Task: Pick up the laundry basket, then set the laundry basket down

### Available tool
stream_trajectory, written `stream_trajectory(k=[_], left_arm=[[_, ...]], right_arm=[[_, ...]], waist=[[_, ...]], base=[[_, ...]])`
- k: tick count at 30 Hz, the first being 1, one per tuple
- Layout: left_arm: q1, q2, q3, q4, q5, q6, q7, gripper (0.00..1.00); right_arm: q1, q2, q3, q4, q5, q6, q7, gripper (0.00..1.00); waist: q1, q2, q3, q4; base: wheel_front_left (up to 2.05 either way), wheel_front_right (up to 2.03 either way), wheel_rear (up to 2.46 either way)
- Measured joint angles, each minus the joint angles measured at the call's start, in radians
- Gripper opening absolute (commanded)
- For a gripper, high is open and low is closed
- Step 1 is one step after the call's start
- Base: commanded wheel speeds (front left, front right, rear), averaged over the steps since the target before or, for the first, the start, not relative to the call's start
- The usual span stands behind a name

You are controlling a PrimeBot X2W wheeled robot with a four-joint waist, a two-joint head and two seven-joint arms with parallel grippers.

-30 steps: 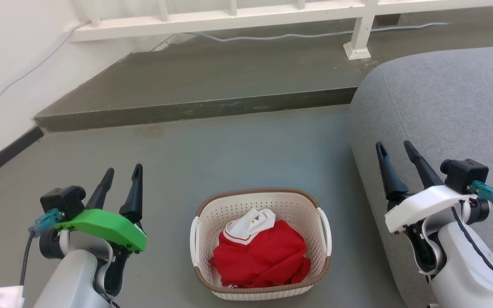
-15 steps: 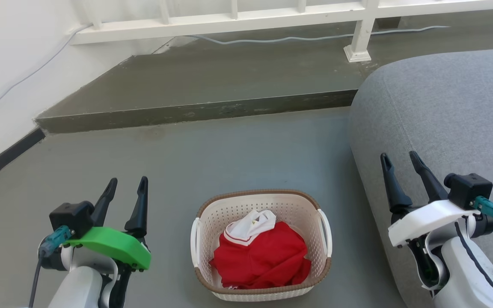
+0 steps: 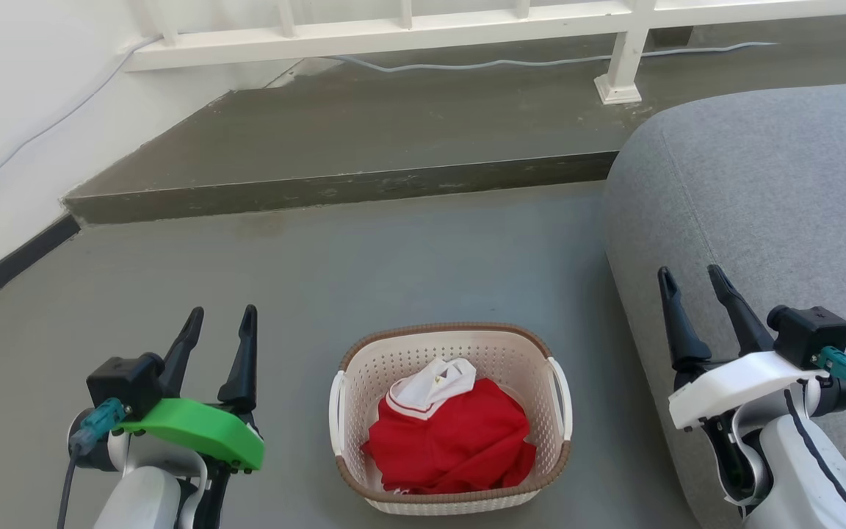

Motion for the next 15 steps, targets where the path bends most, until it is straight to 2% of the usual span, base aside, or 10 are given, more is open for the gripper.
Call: stream_trajectory(k=[10,11,15], left_arm=[[0.021,-0.016,0.019,-0.012,0.021,-0.001,0.0,1.0],[0.021,-0.016,0.019,-0.013,0.021,-0.002,0.0,0.0],[0.043,-0.026,0.016,0.023,0.019,-0.001,0.004,0.0]], right_arm=[[0.015,0.009,-0.01,-0.007,-0.02,0.001,0.0,1.0],[0.015,0.011,-0.012,-0.007,-0.024,0.002,0.0,0.0],[0.041,0.027,-0.009,0.027,-0.023,0.001,0.002,0.0]], waist=[[0.0,0.0,0.0,0.001],[0.0,0.0,-0.001,0.001],[0.0,0.0,-0.001,0.002]], base=[[0.0,0.0,0.0],[0.0,0.0,0.0],[0.0,0.0,0.0]])
